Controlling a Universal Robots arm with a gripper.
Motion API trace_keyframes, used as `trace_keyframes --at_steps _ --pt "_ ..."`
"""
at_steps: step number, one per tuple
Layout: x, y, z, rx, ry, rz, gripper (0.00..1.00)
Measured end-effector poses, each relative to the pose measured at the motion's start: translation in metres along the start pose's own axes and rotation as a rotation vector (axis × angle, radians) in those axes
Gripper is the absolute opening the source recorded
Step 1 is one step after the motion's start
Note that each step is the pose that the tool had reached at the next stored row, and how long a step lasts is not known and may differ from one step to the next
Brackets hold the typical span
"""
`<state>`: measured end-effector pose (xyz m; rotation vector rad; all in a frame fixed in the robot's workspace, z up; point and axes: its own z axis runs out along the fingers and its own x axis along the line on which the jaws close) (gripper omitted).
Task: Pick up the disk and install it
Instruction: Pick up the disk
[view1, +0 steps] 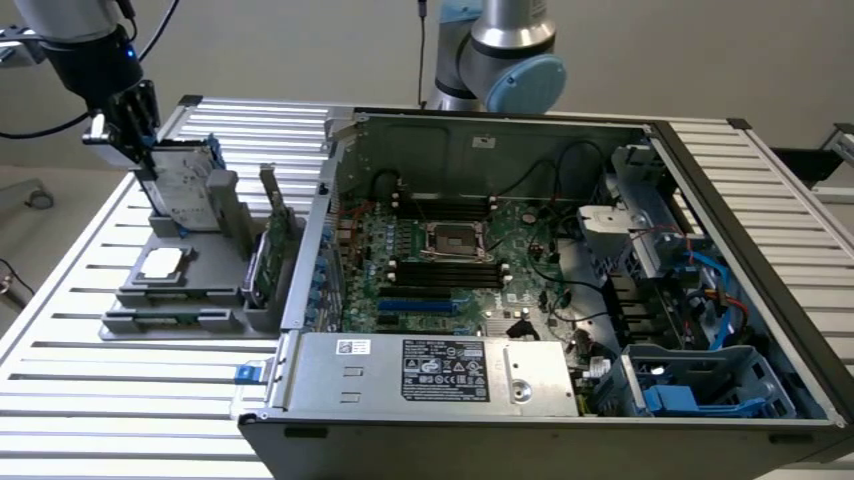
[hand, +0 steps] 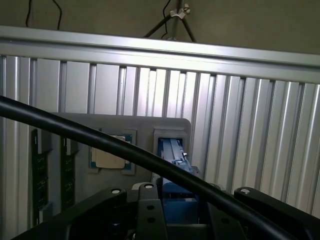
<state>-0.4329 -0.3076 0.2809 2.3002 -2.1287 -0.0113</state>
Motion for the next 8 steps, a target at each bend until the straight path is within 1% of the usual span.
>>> trace_keyframes --at_steps 8 --pt "0.0021 0.0002 0.0002 0.0003 -0.0042 0.008 0.33"
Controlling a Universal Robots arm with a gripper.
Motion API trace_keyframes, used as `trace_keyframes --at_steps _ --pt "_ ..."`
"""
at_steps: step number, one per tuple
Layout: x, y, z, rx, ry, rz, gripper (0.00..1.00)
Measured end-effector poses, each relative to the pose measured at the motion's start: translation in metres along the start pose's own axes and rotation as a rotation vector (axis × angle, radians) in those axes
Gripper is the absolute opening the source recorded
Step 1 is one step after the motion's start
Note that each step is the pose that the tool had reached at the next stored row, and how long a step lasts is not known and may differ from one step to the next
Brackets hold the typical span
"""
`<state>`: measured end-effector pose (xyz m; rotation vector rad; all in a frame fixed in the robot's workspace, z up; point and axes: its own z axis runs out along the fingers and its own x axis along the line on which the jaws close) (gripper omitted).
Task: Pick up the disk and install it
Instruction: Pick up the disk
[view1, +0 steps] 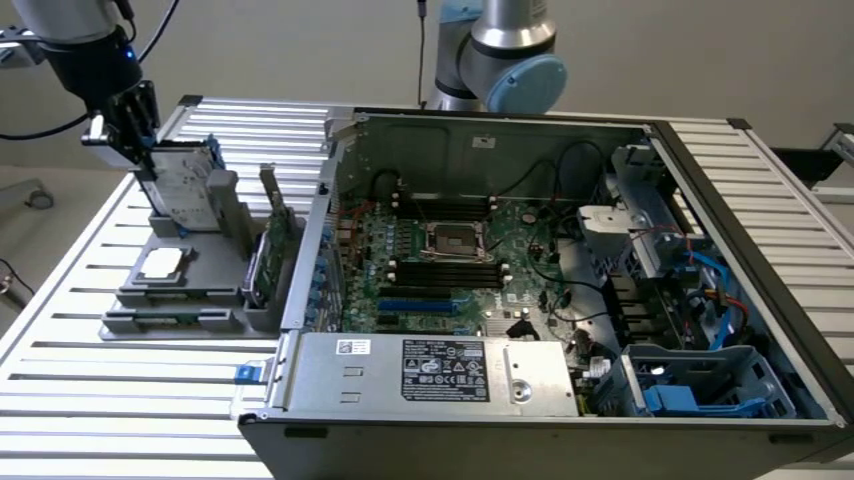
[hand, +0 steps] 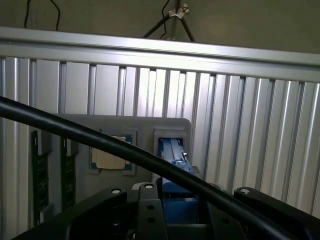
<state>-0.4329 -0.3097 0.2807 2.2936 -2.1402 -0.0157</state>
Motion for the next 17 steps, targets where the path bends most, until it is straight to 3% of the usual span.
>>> trace_keyframes --at_steps 17 --pt "0.0027 0.0002 0.0003 0.0004 -0.0062 0.014 0.33"
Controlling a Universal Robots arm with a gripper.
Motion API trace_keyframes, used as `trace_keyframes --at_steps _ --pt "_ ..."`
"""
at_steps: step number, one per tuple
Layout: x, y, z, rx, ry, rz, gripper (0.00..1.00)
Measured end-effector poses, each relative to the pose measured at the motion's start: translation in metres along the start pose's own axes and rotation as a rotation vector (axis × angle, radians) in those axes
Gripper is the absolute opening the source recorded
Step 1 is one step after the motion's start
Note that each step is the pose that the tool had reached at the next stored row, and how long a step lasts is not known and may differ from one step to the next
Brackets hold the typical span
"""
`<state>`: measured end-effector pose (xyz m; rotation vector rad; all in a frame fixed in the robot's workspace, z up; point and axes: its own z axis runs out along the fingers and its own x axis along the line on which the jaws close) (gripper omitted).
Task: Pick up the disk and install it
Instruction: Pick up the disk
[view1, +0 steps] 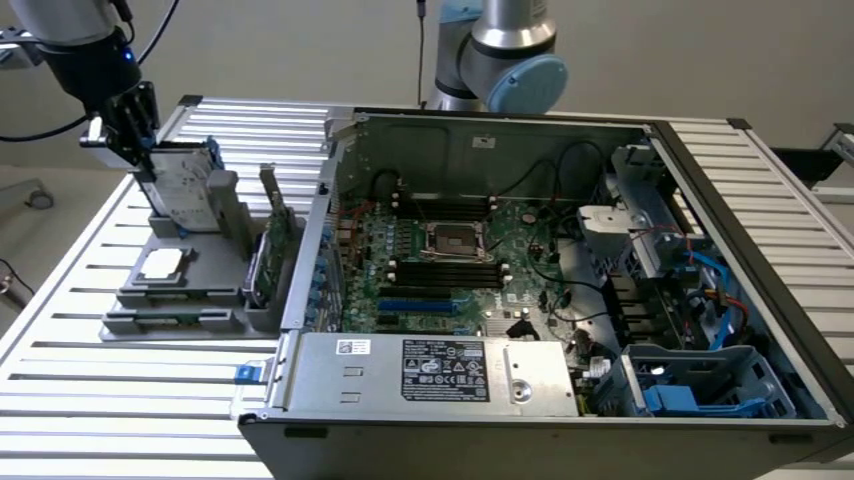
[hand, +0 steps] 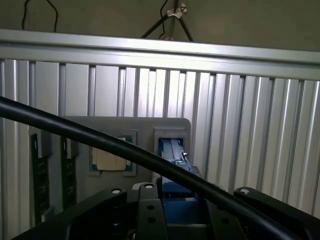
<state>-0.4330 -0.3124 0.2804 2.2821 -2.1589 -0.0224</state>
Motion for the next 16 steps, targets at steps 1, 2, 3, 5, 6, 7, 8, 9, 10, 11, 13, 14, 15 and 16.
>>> trace_keyframes --at_steps 1,2,3,5,6,7,8,9,10,11,13,14,15,16 --pt "0.0 0.0 0.0 0.0002 -0.0015 0.0 0.33" --pt "0.0 0.0 0.0 0.0002 -0.0026 0.0 0.33" --pt "0.0 0.0 0.0 0.0003 -0.0029 0.0 0.33" --pt "0.0 0.0 -0.0001 0.0005 -0.0032 0.0 0.33" --pt "0.0 0.0 -0.0004 0.0005 -0.0032 0.0 0.33" --pt "0.0 0.0 -0.0013 0.0003 -0.0032 0.0 0.33" --pt "0.0 0.0 -0.0025 0.0004 -0.0032 0.0 0.33" --pt "0.0 0.0 -0.0047 0.0003 -0.0031 0.0 0.33" --pt "0.0 0.0001 -0.0079 0.0002 -0.0031 0.0 0.33" --pt "0.0 0.0001 -0.0118 0.0004 -0.0032 0.0 0.33" --pt "0.0 0.0002 -0.0207 0.0002 -0.0031 0.0 0.33" --pt "0.0 0.0002 -0.0255 0.0002 -0.0031 0.0 0.33" --pt "0.0 0.0003 -0.03 0.0003 -0.0031 0.0 0.33" --pt "0.0 0.0003 -0.0347 0.0002 -0.0031 0.0 0.33"
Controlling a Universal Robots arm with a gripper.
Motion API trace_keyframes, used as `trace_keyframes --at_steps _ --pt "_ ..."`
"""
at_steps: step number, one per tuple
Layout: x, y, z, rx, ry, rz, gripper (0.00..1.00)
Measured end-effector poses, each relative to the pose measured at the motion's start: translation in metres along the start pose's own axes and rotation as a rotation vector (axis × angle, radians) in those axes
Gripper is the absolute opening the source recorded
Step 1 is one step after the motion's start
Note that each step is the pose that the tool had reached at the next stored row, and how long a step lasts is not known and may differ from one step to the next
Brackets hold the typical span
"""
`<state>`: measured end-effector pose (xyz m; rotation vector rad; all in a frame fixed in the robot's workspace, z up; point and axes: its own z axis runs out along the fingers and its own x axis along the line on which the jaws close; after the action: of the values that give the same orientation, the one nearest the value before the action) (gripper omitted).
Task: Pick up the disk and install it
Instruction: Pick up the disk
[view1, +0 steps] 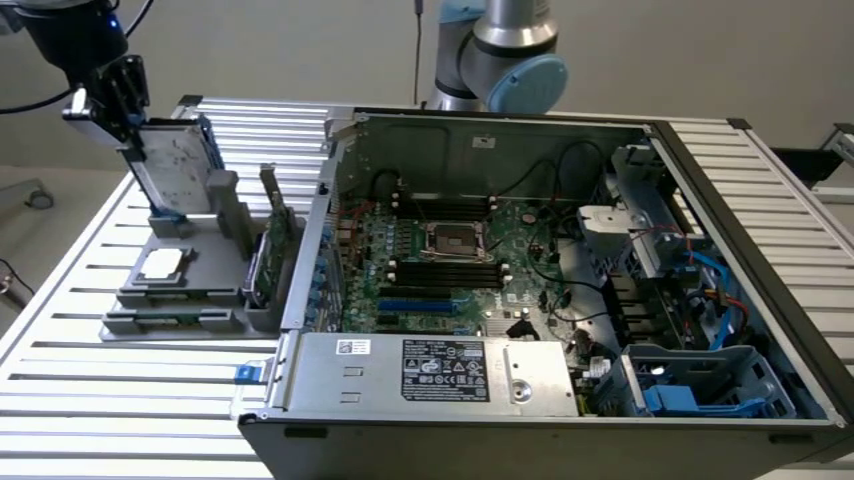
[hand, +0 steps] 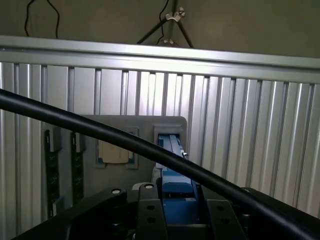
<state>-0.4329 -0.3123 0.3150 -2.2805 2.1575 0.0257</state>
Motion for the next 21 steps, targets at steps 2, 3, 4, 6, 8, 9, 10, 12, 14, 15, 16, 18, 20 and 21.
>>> trace_keyframes --at_steps 2,3,4,6,8,9,10,12,14,15,16,18,20,21 --pt "0.0 0.0 -0.009 -0.0001 0.0 0.0 0.33" --pt "0.0 -0.0001 -0.0135 0.0001 -0.0001 0.0 0.33" --pt "0.0 -0.0001 -0.0179 0.0001 -0.0001 0.0 0.33" --pt "0.0 -0.0002 -0.027 0.0001 0.0 0.0 0.33" --pt "0.0 -0.0004 -0.0361 0.0 0.0 0.0 0.33" --pt "0.0 -0.0005 -0.0406 0.0001 -0.0001 0.0 0.33" --pt "-0.001 -0.0006 -0.0455 0.0 0.0 0.0 0.33" --pt "-0.001 -0.0009 -0.0545 0.0 0.0 0.0 0.33" --pt "-0.001 -0.0012 -0.0635 0.0001 -0.0001 0.0 0.33" --pt "-0.001 -0.0014 -0.068 0.0 0.0 0.0 0.33" --pt "-0.001 -0.0018 -0.0725 0.0001 0.0 0.0 0.33" --pt "-0.001 -0.006 -0.0819 -0.0005 0.0 0.0 0.33" --pt "0.0 -0.0137 -0.091 -0.0021 -0.0002 0.0 0.33" --pt "0.0 -0.0181 -0.0955 -0.0035 -0.0002 0.0 0.33"
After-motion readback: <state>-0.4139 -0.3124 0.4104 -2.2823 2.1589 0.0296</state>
